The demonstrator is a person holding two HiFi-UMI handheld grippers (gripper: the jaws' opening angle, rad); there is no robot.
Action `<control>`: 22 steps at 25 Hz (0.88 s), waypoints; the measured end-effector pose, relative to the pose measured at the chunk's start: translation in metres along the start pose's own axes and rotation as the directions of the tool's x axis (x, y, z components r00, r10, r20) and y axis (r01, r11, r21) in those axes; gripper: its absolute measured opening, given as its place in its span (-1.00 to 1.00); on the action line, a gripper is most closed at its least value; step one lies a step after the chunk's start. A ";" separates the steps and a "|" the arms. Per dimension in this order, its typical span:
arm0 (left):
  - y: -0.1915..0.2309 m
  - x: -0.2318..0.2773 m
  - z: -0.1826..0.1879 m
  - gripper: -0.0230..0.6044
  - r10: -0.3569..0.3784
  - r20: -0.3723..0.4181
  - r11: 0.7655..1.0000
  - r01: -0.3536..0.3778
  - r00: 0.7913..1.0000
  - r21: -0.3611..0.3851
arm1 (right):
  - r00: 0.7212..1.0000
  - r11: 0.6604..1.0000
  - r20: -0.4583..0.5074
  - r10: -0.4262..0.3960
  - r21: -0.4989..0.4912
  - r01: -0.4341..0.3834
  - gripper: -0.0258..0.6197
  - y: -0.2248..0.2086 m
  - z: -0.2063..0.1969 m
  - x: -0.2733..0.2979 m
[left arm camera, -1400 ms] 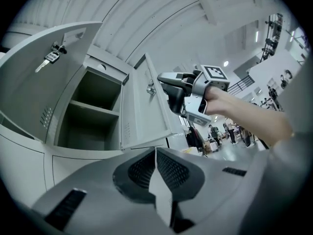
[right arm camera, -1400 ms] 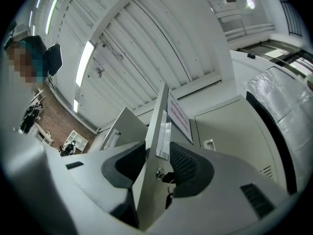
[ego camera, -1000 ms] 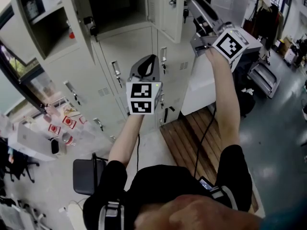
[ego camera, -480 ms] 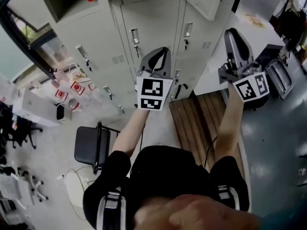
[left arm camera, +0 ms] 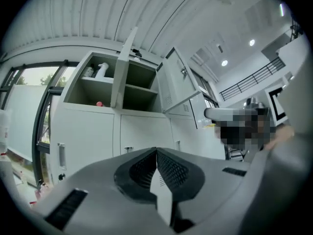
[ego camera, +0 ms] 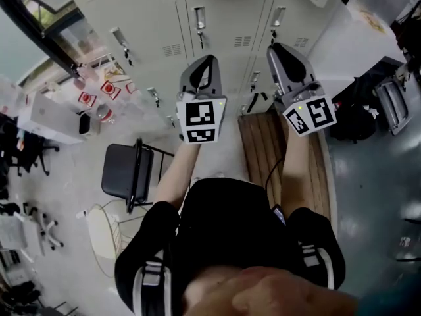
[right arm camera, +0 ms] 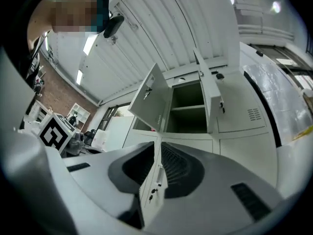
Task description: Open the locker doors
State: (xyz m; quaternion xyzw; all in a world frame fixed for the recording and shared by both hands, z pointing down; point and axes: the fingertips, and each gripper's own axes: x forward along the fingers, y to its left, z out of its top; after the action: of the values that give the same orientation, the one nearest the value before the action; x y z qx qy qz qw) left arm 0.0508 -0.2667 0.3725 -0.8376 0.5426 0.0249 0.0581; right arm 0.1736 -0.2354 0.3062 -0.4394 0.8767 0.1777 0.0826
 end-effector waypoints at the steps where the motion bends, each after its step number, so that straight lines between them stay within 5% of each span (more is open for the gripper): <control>1: 0.006 -0.003 -0.008 -0.90 0.014 -0.015 1.000 -0.014 1.000 -0.005 | 1.000 1.000 -0.010 0.008 0.010 -0.008 -0.74 0.008 -0.010 0.004; 11: 0.066 -0.027 -0.072 -0.90 0.125 -0.113 0.991 -0.129 0.986 -0.025 | 0.994 0.992 -0.102 0.031 0.128 -0.018 -0.83 0.066 -0.108 0.033; 22: 0.075 -0.016 -0.117 -0.90 0.085 -0.184 0.994 -0.095 0.979 -0.046 | 0.969 0.990 -0.244 -0.022 0.128 0.054 -0.87 0.097 -0.188 0.065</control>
State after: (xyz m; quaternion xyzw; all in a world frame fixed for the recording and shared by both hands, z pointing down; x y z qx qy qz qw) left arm -0.0262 -0.2968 0.4850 -0.8122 0.5821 -0.0340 -0.0158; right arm 0.0591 -0.3023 0.4838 -0.4679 0.8816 0.0620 0.0077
